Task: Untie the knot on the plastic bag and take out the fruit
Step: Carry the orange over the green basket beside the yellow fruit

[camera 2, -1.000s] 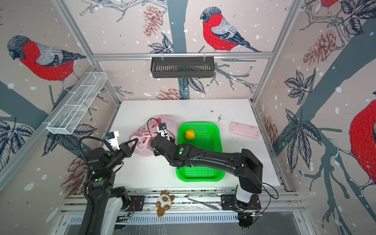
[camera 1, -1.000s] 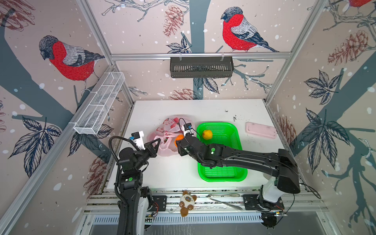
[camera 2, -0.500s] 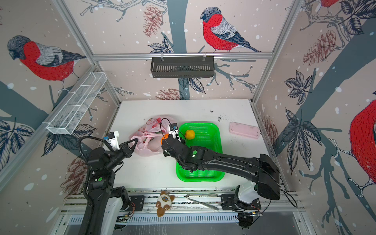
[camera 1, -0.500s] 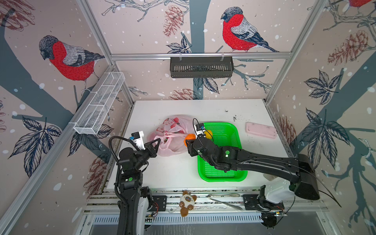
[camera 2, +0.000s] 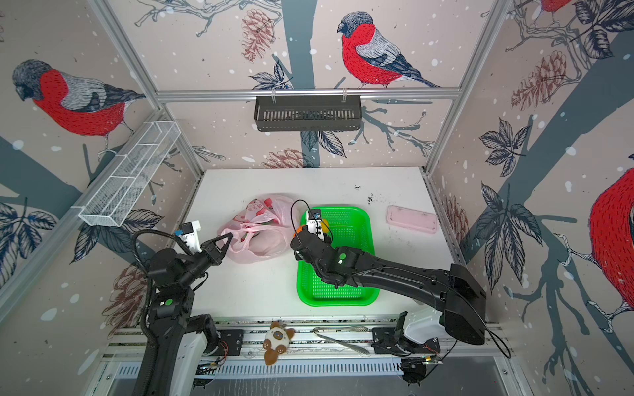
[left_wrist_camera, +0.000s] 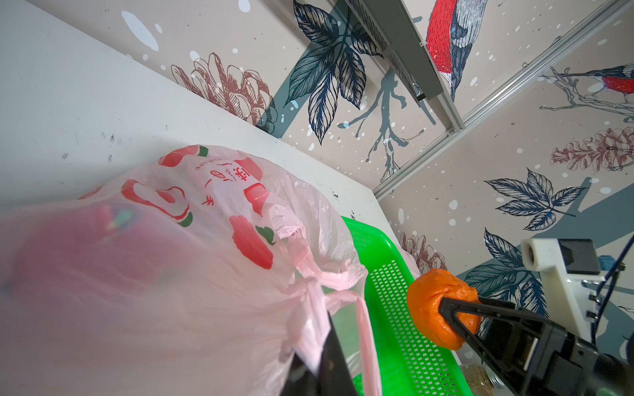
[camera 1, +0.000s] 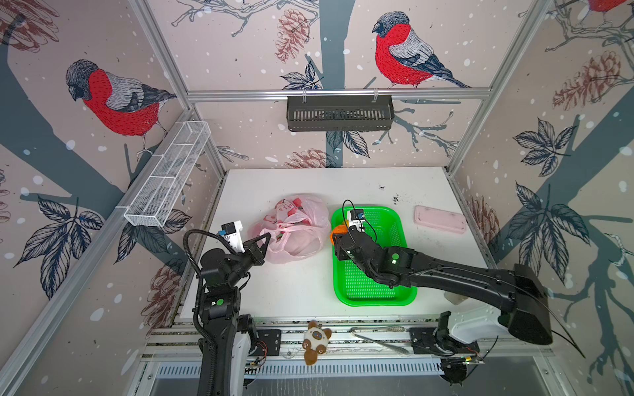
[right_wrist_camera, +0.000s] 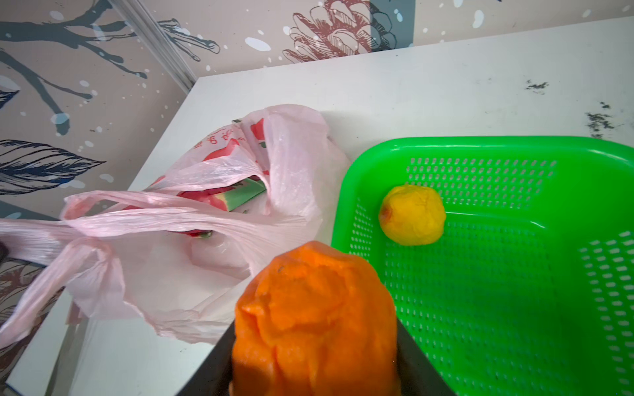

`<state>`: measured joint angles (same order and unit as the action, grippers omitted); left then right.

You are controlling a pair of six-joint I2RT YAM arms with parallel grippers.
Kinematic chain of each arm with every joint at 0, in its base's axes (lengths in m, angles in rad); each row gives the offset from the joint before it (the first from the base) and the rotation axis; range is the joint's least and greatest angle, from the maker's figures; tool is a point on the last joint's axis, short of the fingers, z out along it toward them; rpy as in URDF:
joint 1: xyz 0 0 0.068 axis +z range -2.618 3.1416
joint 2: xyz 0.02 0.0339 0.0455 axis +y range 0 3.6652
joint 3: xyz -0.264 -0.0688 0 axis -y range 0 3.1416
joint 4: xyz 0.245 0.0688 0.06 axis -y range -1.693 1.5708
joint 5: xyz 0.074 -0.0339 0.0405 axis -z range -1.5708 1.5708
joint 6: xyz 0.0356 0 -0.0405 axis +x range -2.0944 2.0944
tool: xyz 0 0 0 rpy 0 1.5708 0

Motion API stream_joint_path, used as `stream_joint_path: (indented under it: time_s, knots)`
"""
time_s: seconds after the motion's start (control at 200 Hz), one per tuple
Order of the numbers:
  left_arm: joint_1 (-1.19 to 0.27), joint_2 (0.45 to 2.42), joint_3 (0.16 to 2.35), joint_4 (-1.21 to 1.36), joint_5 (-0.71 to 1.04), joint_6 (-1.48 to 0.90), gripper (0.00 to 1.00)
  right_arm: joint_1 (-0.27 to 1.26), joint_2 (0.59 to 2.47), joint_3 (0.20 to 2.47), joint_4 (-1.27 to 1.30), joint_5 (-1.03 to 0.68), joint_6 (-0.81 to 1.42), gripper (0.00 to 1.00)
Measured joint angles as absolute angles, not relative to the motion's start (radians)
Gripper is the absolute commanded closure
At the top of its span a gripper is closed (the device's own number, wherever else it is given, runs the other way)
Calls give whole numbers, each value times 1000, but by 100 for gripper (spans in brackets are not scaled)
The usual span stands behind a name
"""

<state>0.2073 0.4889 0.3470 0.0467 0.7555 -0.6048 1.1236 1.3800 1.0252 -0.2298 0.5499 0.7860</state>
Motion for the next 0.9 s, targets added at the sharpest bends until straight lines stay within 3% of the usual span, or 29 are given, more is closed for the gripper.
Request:
stream_joint_path:
  time_s: [0.44,0.901]
  knots:
    - [207,493,347,47,756,-605,100,904,1323,847,-222,550,808,66]
    - [207,500,347,47,756,-605,100,731,1437,809,-110,445,748,64]
